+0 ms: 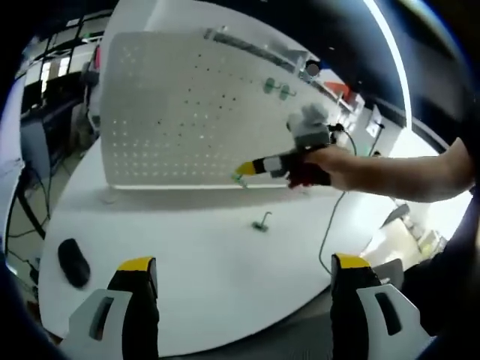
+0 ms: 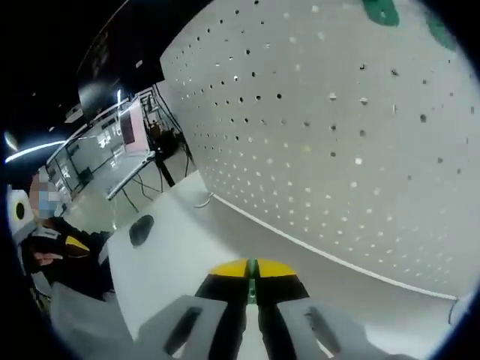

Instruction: Insert the hook assembly into the mounting plate slot until the hook locks in place.

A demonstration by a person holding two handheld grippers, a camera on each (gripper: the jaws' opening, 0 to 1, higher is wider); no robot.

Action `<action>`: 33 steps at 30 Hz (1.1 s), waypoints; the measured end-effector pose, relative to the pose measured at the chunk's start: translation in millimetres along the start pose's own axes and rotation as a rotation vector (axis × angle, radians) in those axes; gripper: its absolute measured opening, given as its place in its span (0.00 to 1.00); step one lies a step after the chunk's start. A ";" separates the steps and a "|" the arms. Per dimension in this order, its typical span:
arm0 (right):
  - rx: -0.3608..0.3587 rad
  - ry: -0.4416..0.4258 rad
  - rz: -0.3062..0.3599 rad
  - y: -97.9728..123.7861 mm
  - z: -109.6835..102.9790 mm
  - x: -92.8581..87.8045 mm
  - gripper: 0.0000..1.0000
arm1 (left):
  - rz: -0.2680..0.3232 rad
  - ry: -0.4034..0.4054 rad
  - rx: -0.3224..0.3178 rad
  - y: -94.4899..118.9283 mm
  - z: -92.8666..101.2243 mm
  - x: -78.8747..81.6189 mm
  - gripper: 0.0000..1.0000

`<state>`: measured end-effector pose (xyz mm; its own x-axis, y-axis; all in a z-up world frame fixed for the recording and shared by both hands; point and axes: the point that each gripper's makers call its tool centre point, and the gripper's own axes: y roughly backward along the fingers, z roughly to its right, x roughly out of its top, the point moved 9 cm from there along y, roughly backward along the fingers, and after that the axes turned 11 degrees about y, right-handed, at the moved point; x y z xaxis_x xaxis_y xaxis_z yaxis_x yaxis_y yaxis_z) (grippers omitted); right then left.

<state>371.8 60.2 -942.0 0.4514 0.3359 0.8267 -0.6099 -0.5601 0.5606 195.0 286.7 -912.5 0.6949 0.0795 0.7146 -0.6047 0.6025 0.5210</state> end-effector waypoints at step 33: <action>0.161 -0.274 0.440 106.4 -128.4 28.6 0.00 | 0.111 0.038 -0.107 -8.1 38.0 45.5 0.64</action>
<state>236.2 107.4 -852.6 0.3423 -0.1547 0.9268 -0.6819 -0.7194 0.1317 216.7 255.3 -866.5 0.6415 0.1794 0.7459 -0.6353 0.6693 0.3854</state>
